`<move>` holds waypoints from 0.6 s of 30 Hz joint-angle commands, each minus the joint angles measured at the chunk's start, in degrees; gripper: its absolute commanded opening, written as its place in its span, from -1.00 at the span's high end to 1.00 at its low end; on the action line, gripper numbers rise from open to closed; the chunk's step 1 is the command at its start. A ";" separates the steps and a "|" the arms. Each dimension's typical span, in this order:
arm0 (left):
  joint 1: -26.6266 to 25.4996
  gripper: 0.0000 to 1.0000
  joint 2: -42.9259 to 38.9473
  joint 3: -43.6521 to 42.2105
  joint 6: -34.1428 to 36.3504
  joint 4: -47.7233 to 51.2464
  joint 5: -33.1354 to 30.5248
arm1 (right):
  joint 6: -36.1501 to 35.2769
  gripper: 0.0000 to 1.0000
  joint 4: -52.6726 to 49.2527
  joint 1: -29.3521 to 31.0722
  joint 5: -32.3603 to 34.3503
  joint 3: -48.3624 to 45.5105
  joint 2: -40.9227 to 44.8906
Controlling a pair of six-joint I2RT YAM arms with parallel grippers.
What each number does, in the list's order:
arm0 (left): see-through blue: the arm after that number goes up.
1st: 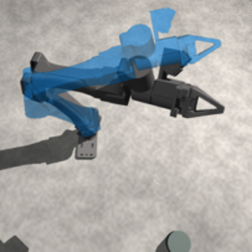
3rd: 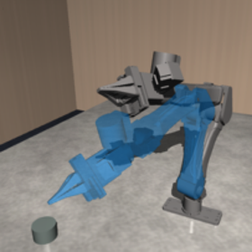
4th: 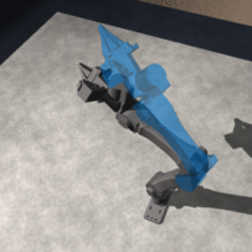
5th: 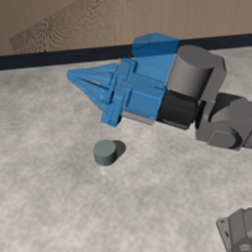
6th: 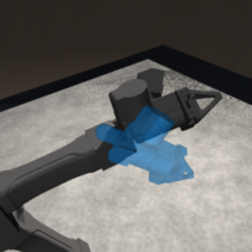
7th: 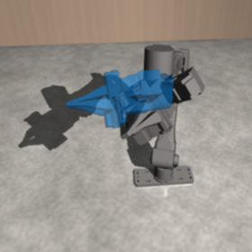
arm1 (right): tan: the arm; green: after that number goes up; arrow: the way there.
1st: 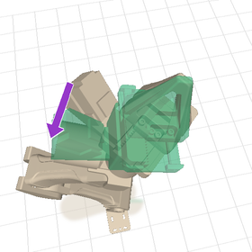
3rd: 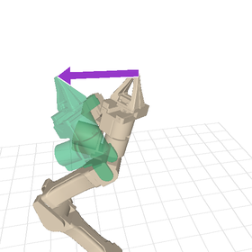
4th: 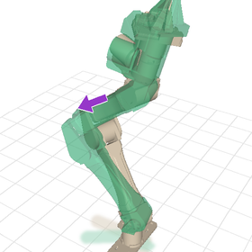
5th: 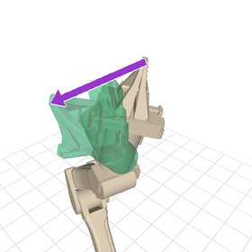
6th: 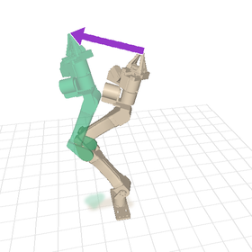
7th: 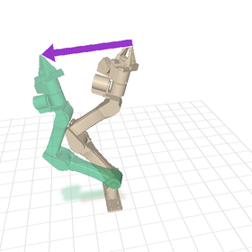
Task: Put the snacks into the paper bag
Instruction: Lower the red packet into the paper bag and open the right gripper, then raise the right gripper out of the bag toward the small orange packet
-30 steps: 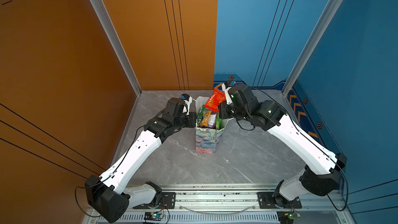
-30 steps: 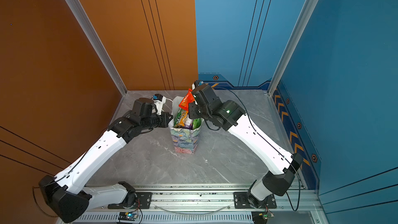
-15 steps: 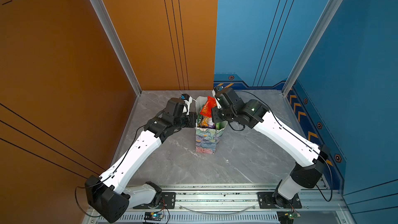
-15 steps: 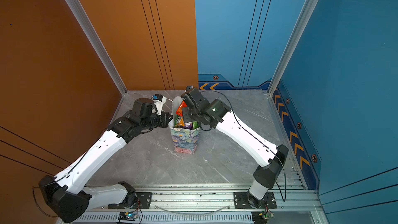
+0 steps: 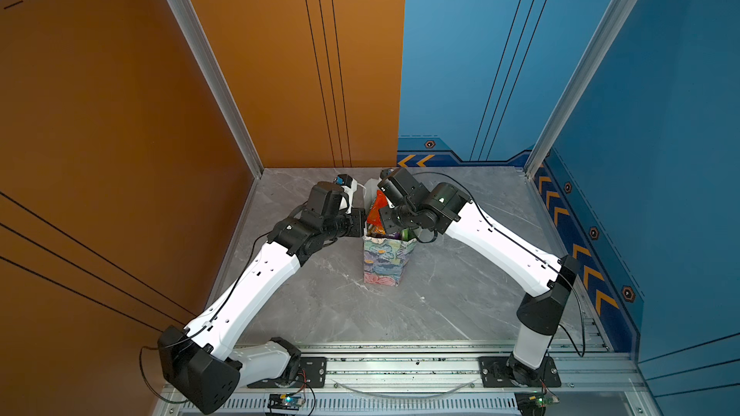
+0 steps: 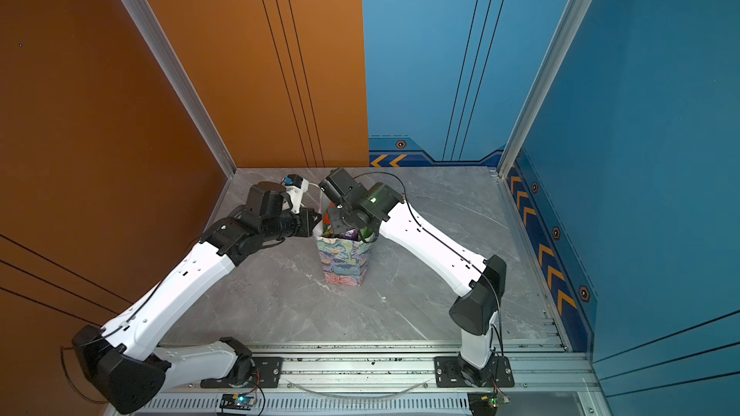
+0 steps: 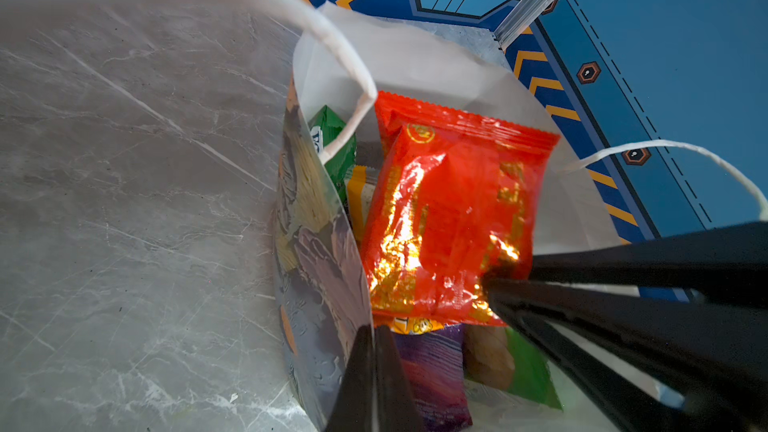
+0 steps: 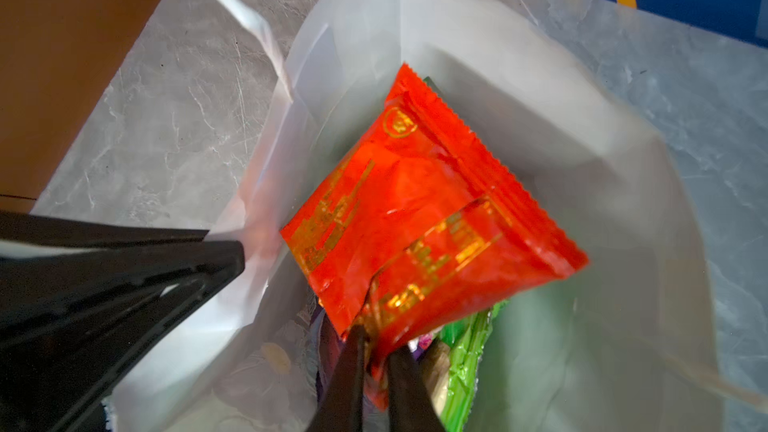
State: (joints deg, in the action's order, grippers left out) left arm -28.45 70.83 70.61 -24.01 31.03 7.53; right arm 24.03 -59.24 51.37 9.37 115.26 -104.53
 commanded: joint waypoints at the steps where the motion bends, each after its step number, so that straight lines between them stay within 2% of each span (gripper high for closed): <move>1: 0.54 1.00 -0.87 0.15 -0.25 -3.60 1.19 | -0.80 0.46 -2.53 0.39 1.91 2.11 -0.42; 5: 0.50 1.00 -0.80 0.27 -0.25 -3.60 1.26 | -1.05 0.31 -2.46 0.37 2.84 2.38 0.54; 12: 0.51 1.00 -0.77 0.18 -0.08 -3.60 1.04 | -1.26 0.20 -2.37 0.43 3.41 2.36 1.70; 16: 0.50 1.00 -0.70 0.17 -0.11 -3.59 0.92 | -0.79 0.10 -0.61 -0.30 -0.68 1.42 2.95; 18: 0.50 1.00 -0.69 0.16 -0.10 -3.60 0.92 | -0.56 0.06 0.91 -0.48 -0.29 0.47 4.53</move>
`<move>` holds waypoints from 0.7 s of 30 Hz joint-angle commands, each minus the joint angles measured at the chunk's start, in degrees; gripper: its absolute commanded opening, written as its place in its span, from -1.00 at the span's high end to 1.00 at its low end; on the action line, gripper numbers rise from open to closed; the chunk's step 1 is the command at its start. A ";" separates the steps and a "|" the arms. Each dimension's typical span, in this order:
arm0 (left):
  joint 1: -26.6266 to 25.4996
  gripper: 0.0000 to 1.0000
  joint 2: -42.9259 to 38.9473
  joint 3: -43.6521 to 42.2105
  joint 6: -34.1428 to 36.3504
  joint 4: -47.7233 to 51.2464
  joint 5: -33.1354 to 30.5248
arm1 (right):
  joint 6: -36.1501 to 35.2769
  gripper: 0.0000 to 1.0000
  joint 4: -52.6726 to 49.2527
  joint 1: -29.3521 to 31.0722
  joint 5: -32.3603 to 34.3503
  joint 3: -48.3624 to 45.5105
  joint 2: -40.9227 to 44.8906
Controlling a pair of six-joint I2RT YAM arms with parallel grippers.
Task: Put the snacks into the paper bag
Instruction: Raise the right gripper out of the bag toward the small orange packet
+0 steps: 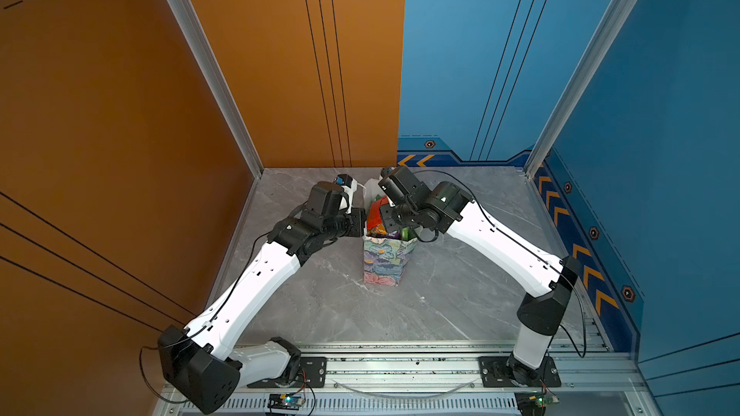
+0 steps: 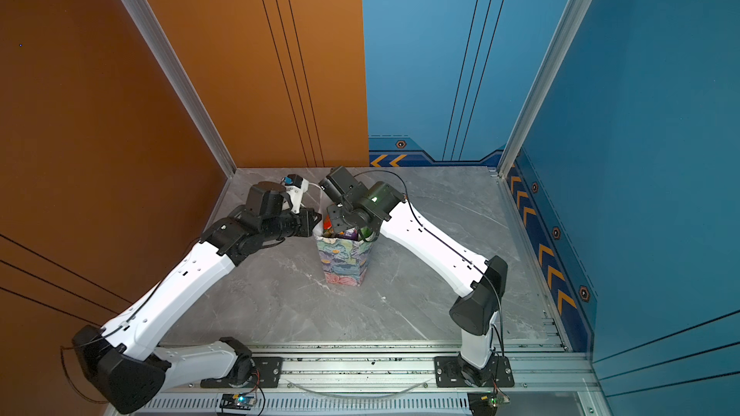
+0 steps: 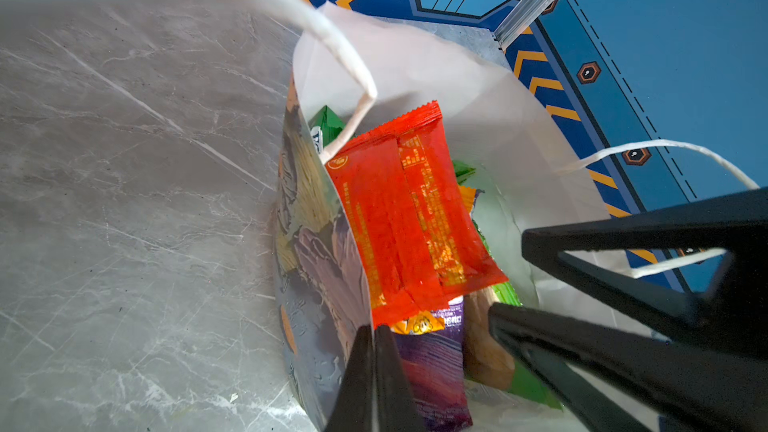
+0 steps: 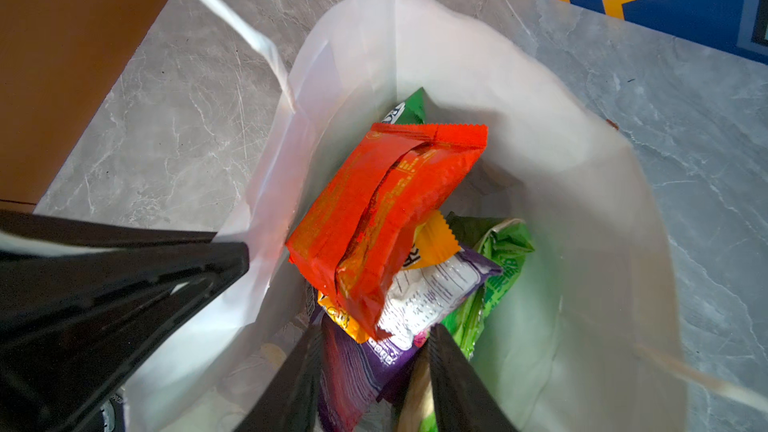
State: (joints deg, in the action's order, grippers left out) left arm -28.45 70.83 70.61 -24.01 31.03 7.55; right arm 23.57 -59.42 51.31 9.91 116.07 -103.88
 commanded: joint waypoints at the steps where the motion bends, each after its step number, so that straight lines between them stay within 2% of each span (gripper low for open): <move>1: 0.50 1.00 -0.69 0.23 -0.16 -3.60 0.95 | -0.06 0.03 1.76 -0.46 -0.33 -0.84 4.62; 5: 0.50 1.00 -0.52 0.15 -0.10 -3.60 0.93 | 0.45 -0.07 5.05 -1.48 0.99 -3.39 8.75; 12: 0.77 1.00 -0.36 0.32 -0.07 -3.61 0.97 | 2.98 -0.13 10.62 -6.04 -1.61 -9.36 16.13; 17: 1.80 1.00 -0.43 0.24 -0.02 -3.60 0.97 | 4.16 -0.24 13.01 -10.73 -3.32 -12.52 22.30; 21: 2.14 1.00 -0.36 0.19 0.05 -3.60 0.66 | 5.24 -0.30 15.34 -17.67 -5.40 -17.50 26.84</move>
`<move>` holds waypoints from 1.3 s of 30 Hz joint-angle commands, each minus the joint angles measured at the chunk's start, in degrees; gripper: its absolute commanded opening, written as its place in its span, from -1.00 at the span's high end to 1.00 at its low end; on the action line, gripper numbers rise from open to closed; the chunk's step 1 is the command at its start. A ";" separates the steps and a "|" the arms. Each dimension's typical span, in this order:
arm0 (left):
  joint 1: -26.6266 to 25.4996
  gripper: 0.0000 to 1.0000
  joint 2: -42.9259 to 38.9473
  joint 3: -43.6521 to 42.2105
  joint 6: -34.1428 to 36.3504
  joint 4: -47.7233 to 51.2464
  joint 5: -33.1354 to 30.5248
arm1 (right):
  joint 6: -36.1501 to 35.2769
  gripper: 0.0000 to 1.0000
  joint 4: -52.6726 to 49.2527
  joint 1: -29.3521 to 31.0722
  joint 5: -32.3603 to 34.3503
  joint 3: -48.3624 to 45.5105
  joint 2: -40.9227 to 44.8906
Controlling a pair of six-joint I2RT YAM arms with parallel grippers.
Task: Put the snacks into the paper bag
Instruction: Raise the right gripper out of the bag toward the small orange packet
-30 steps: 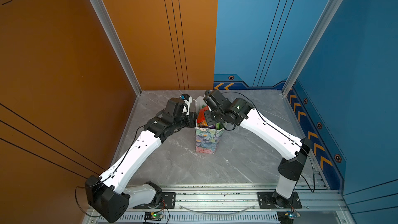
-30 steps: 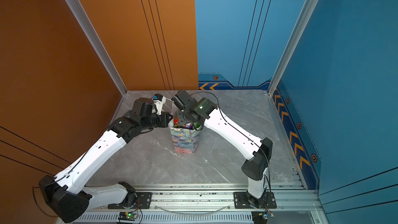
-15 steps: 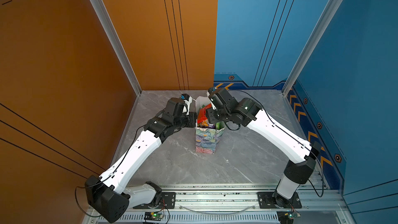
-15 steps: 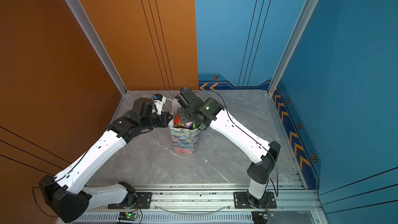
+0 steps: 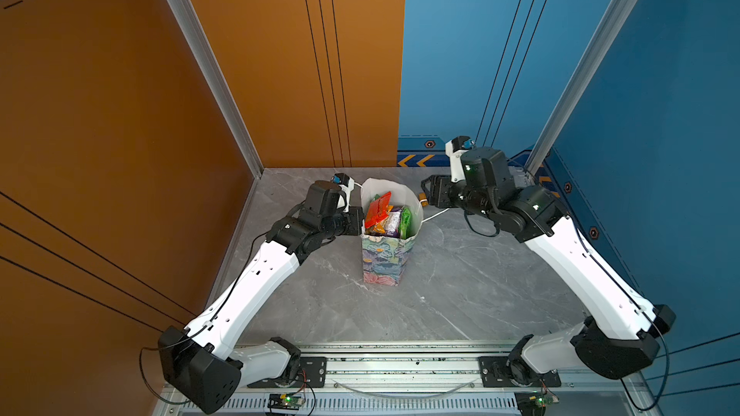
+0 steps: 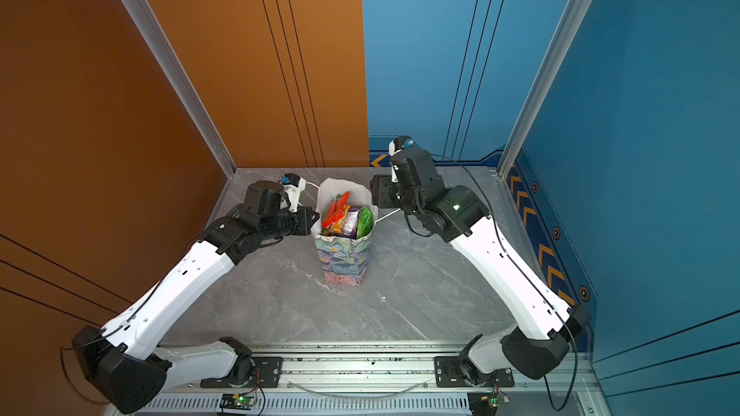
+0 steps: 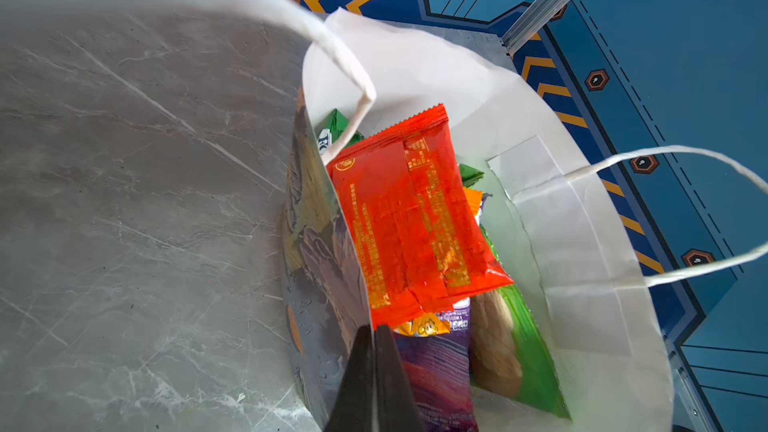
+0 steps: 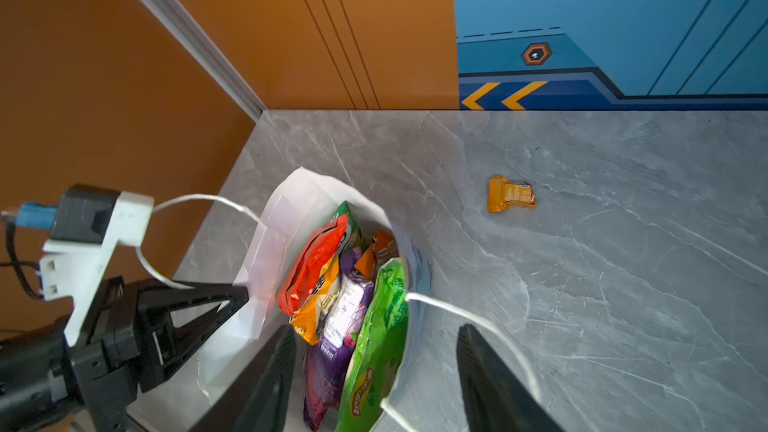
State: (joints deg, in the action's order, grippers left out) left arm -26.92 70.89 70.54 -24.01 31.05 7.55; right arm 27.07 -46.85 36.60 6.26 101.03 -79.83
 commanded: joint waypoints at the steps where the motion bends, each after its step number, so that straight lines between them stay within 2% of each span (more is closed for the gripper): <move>1: 0.70 1.00 -0.28 0.27 0.03 -3.63 0.71 | 2.08 -0.33 3.34 -4.73 -2.26 -3.74 3.90; 10: 0.67 1.00 -0.23 0.22 0.24 -3.58 0.45 | 3.60 -0.39 5.43 -21.88 -7.33 -11.36 6.75; 17: 0.73 1.00 -0.58 0.28 0.19 -3.63 0.38 | 4.50 -0.40 7.29 -29.83 -10.11 -14.00 1.65; 26: 0.73 1.00 -0.89 0.21 -0.06 -3.63 0.66 | 5.09 -0.43 11.30 -31.24 -8.93 -14.58 -9.03; 29: 0.67 1.00 -0.98 0.22 -0.16 -3.63 0.82 | 4.95 -0.50 12.04 -30.77 -9.55 -13.91 -13.53; 34: 0.64 1.00 -1.38 0.24 -0.19 -3.58 0.82 | 3.30 -0.62 10.15 -28.68 -8.10 -9.44 -21.30; 39: 0.57 1.00 -1.33 0.12 -0.14 -3.63 0.57 | 2.58 -0.62 9.76 -27.22 -8.93 -5.42 -28.39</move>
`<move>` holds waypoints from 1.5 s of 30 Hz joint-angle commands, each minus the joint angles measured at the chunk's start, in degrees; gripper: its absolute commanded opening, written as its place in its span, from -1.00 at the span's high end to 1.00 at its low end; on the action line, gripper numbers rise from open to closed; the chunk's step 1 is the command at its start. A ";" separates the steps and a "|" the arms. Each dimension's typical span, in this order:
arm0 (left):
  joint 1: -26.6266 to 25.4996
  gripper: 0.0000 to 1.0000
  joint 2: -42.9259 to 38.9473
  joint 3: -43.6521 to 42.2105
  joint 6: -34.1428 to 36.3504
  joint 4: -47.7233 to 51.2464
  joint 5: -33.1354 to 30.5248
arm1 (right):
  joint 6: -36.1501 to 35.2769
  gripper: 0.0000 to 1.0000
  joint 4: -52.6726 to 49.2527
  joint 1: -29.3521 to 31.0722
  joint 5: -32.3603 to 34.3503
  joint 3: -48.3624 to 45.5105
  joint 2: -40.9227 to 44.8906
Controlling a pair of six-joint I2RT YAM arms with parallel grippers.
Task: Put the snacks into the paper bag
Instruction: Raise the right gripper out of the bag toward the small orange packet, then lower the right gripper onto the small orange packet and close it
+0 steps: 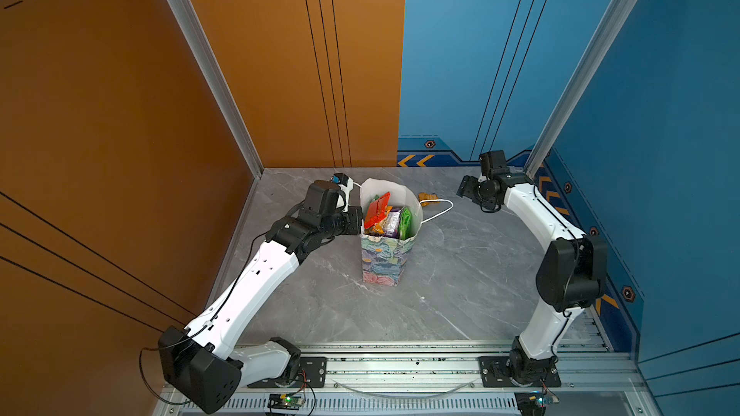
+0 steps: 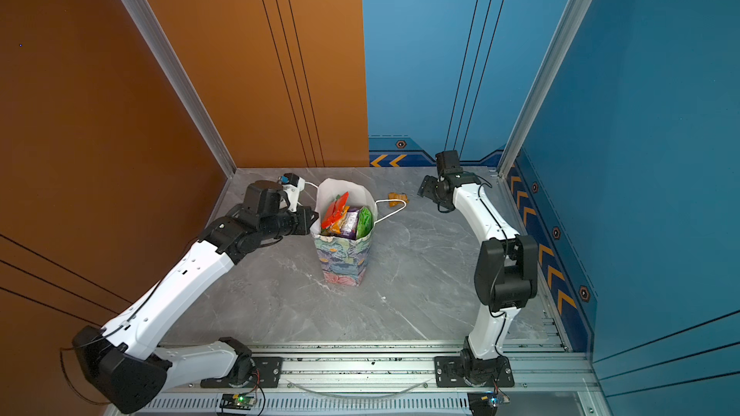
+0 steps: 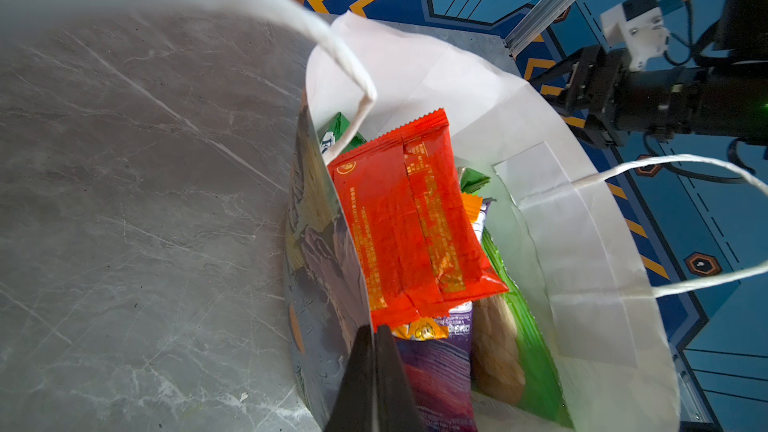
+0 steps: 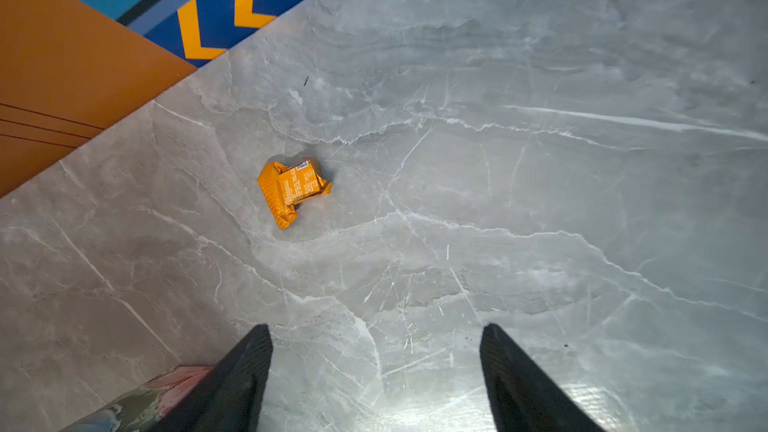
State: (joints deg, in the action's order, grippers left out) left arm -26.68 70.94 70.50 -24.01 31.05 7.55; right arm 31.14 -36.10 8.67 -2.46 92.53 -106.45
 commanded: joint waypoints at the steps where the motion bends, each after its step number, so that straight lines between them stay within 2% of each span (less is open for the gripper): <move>1: 0.33 1.00 -1.25 0.19 -0.07 -3.63 0.62 | -1.80 -0.62 -1.02 1.03 -0.43 3.99 -3.15; 19: 0.13 1.00 -1.24 0.20 0.02 -3.63 0.27 | -5.63 -0.78 -3.74 5.41 -0.31 24.19 -27.10; 27: -0.22 1.00 -0.94 0.20 0.09 -3.63 0.29 | -6.64 -0.81 -4.61 6.33 1.14 29.07 -32.86; 41: -0.20 1.00 -0.63 0.23 0.19 -3.63 0.22 | -8.11 -0.58 -9.34 6.62 2.05 39.88 -41.77; 45: -0.11 1.00 -0.87 0.19 0.27 -3.63 0.18 | -8.20 -0.41 -11.26 6.87 1.43 42.69 -43.84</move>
State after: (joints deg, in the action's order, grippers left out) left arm -26.68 70.94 70.50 -23.99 31.05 7.53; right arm 23.75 -42.70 15.07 -1.32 133.60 -148.16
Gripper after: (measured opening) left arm 0.046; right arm 0.718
